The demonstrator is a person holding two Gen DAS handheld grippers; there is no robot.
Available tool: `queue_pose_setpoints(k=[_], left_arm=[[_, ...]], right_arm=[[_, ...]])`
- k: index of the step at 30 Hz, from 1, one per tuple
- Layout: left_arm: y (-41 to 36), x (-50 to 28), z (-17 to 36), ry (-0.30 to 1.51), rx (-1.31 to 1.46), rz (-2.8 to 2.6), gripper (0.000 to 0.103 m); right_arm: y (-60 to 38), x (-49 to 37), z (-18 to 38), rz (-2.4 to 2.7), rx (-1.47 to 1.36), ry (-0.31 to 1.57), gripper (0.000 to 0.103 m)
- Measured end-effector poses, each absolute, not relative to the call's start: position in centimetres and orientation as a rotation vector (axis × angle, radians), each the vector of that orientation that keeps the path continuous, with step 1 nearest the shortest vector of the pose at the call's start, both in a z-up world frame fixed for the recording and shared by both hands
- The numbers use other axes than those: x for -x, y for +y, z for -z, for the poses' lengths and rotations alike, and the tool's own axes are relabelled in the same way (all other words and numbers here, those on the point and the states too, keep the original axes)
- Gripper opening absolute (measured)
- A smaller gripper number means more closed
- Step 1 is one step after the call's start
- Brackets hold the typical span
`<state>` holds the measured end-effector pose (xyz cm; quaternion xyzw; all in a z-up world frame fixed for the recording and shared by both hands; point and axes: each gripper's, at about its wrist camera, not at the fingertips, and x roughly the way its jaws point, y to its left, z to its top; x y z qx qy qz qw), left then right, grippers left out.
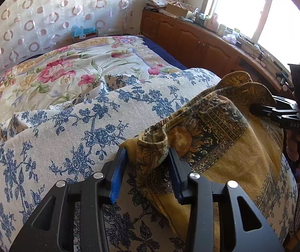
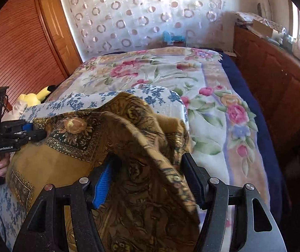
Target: Fold small clothes
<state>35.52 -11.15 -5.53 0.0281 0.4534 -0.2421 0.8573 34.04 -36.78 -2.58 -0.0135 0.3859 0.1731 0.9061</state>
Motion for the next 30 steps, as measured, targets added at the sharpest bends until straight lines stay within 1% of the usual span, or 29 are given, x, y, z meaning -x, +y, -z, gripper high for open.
queue_pose_setpoints(k=[2, 3, 4, 5, 6, 7, 8, 10, 14, 20, 25, 30], left_arm=[[-11.2, -35.6, 5.5, 0.954, -0.056, 0.507, 0.041], [-11.3, -35.6, 5.5, 0.954, -0.054, 0.51, 0.041], [-11.2, -35.6, 5.5, 0.954, -0.05, 0.515, 0.041], [-11.2, -35.6, 5.4, 0.952, -0.048, 0.525, 0.038], [-11.2, -35.6, 5.4, 0.952, -0.035, 0.546, 0.024], [-11.2, -35.6, 5.4, 0.961, -0.021, 0.571, 0.017], [-11.2, -35.5, 5.3, 0.963, -0.02, 0.579, 0.015], [-11.1, -35.2, 5.0, 0.956, -0.01, 0.589, 0.011], [-9.9, -33.7, 2.6, 0.873, 0.045, 0.611, 0.01], [-8.0, -30.3, -1.5, 0.768, 0.056, 0.622, 0.01], [-4.2, -27.5, -4.5, 0.677, 0.084, 0.586, 0.01], [1.5, -24.5, -6.5, 0.612, 0.113, 0.5, 0.01]], right_arm=[[-36.5, -33.8, 2.8, -0.362, 0.065, 0.8, 0.045], [-36.4, -33.6, 2.9, -0.367, 0.077, 0.801, 0.041], [-36.5, -33.5, 3.0, -0.376, 0.084, 0.803, 0.034], [-36.4, -33.4, 3.1, -0.383, 0.082, 0.805, 0.027], [-36.1, -33.2, 3.1, -0.386, 0.084, 0.807, 0.025], [-36.1, -33.1, 2.7, -0.387, 0.092, 0.802, 0.021], [-35.8, -32.9, 2.6, -0.381, 0.104, 0.796, 0.019], [-35.5, -32.4, 2.2, -0.364, 0.127, 0.774, 0.018], [-35.3, -31.2, 1.0, -0.35, 0.113, 0.701, 0.017], [-34.0, -29.3, -1.8, -0.365, 0.148, 0.623, 0.016], [-31.2, -27.4, -4.0, -0.409, 0.183, 0.535, 0.016], [-26.4, -27.0, -5.9, -0.501, 0.215, 0.46, 0.016]])
